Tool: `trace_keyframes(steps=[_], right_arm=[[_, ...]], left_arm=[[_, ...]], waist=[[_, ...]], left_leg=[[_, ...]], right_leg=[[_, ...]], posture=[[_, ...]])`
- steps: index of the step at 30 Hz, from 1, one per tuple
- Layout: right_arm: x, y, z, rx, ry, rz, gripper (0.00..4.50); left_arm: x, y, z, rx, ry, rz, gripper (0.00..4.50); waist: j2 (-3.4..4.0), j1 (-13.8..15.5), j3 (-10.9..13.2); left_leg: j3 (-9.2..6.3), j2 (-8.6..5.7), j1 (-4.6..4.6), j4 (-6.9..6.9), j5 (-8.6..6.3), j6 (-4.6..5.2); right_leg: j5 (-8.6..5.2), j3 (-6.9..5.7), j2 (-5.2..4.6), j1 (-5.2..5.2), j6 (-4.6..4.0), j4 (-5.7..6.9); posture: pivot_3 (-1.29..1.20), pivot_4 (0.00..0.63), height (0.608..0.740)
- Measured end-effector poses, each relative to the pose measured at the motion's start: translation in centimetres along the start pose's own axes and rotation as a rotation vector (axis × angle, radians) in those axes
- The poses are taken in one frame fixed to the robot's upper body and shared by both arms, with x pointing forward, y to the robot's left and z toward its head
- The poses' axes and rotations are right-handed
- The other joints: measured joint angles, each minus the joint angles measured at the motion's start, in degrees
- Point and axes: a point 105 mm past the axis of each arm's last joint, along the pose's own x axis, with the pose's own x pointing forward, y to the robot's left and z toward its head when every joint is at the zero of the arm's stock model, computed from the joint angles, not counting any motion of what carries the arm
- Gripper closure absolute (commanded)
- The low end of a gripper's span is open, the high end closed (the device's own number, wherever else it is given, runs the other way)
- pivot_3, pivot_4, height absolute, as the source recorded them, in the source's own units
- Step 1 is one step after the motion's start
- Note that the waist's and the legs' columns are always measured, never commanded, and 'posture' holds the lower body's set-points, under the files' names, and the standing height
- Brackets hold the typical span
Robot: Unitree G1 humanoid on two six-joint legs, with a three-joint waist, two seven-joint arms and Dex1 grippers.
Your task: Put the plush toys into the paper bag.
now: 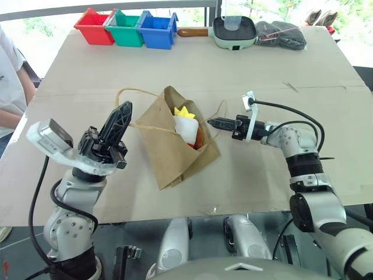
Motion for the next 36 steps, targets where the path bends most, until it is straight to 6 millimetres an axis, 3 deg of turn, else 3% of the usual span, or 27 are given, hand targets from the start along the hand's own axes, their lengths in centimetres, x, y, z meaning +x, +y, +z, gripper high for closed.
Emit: trace_keyframes(steps=[2,5,9,11,12,15,21,24,27,34,35,36], right_arm=[[-0.3,0.9,1.1,-0.001,-0.050,0.041,4.45],[-1.0,4.5,4.2,-0.037,-0.156,0.179,4.45],[-1.5,12.1,9.1,-0.233,-0.260,0.334,4.45],[-1.8,15.7,9.9,-0.354,-0.266,0.386,4.45],[-1.9,16.4,9.8,-0.377,-0.267,0.393,4.45],[-2.1,15.5,8.2,-0.408,-0.225,0.286,4.45],[-3.5,9.6,5.5,-0.408,-0.187,-0.055,4.45],[-4.0,8.5,5.7,-0.444,-0.186,-0.143,4.45],[-4.5,8.3,6.3,-0.474,-0.201,-0.182,3.59],[-6.2,9.7,7.0,-0.593,-0.152,-0.221,0.39],[-6.7,10.0,7.2,-0.612,-0.144,-0.228,0.03],[-7.0,10.2,7.2,-0.625,-0.134,-0.236,0.03]], left_arm=[[0.0,0.0,0.1,0.002,-0.006,0.003,4.50],[0.4,0.1,0.3,0.009,-0.020,0.009,4.50],[3.8,2.8,1.7,0.121,0.026,0.026,4.50],[5.4,3.3,2.2,0.140,0.039,-0.010,4.50],[6.0,3.4,2.2,0.137,0.045,-0.027,4.50],[7.9,4.3,1.3,0.134,0.111,-0.084,4.50],[10.5,5.7,-4.3,0.100,0.293,-0.172,4.50],[10.8,5.5,-5.8,0.119,0.376,-0.231,4.50],[10.1,5.9,-6.5,0.140,0.450,-0.283,3.46],[10.1,7.3,-4.5,0.155,0.383,-0.216,0.36],[10.0,7.4,-4.2,0.157,0.383,-0.209,0.02],[9.9,7.5,-4.1,0.160,0.386,-0.202,0.02]], waist=[[0.01,0.14,0.01],[0.03,0.24,0.04],[0.11,0.33,0.14],[0.06,0.14,0.07],[0.01,0.09,0.04],[-0.02,0.18,0.03],[-0.02,0.41,0.04],[-0.01,-0.30,0.05],[-0.01,-0.61,0.05],[-0.01,0.13,0.05],[0.00,0.21,0.05],[-0.01,0.24,0.05]], left_leg=[[0.00,0.00,-0.02,0.00,0.00,0.00],[-0.03,-0.01,-0.06,0.03,0.00,0.00],[-0.21,0.01,-0.07,0.06,0.01,0.00],[-0.14,0.01,-0.04,0.03,0.00,0.00],[-0.12,0.01,-0.04,0.02,0.00,0.00],[-0.08,-0.01,-0.07,-0.05,0.00,0.00],[-0.06,-0.04,-0.11,-0.11,0.01,0.00],[0.07,-0.03,-0.16,-0.16,0.01,0.00],[0.03,0.00,-0.08,-0.33,0.01,0.00],[0.00,-0.03,-0.47,-0.18,0.01,0.00],[-0.05,-0.02,-0.58,-0.09,0.01,0.00],[-0.07,-0.02,-0.62,-0.06,0.01,0.00]], right_leg=[[0.00,0.00,-0.01,0.00,0.00,-0.01],[0.00,-0.03,-0.02,0.00,0.00,-0.01],[-0.01,-0.17,0.09,-0.07,0.01,0.14],[-0.01,-0.14,0.07,0.00,0.01,0.05],[-0.01,-0.14,0.05,0.01,0.01,0.01],[-0.01,-0.12,0.02,0.00,0.01,-0.09],[0.00,-0.10,-0.01,-0.05,0.01,-0.10],[0.01,0.07,0.00,-0.22,0.02,-0.04],[0.00,0.05,0.04,-0.25,0.00,0.01],[0.01,0.00,-0.04,-0.49,0.02,0.02],[0.01,-0.06,-0.05,-0.53,0.02,0.02],[0.01,-0.08,-0.05,-0.54,0.02,0.02]], posture=[[0.00,0.150,0.740],[0.00,0.150,0.740],[0.00,0.150,0.740],[0.00,0.150,0.740],[0.00,0.150,0.740],[0.00,0.150,0.740],[0.00,0.150,0.740],[0.00,0.150,0.740],[0.00,0.150,0.740],[0.00,0.150,0.740],[0.00,0.150,0.740],[0.00,0.150,0.740]])
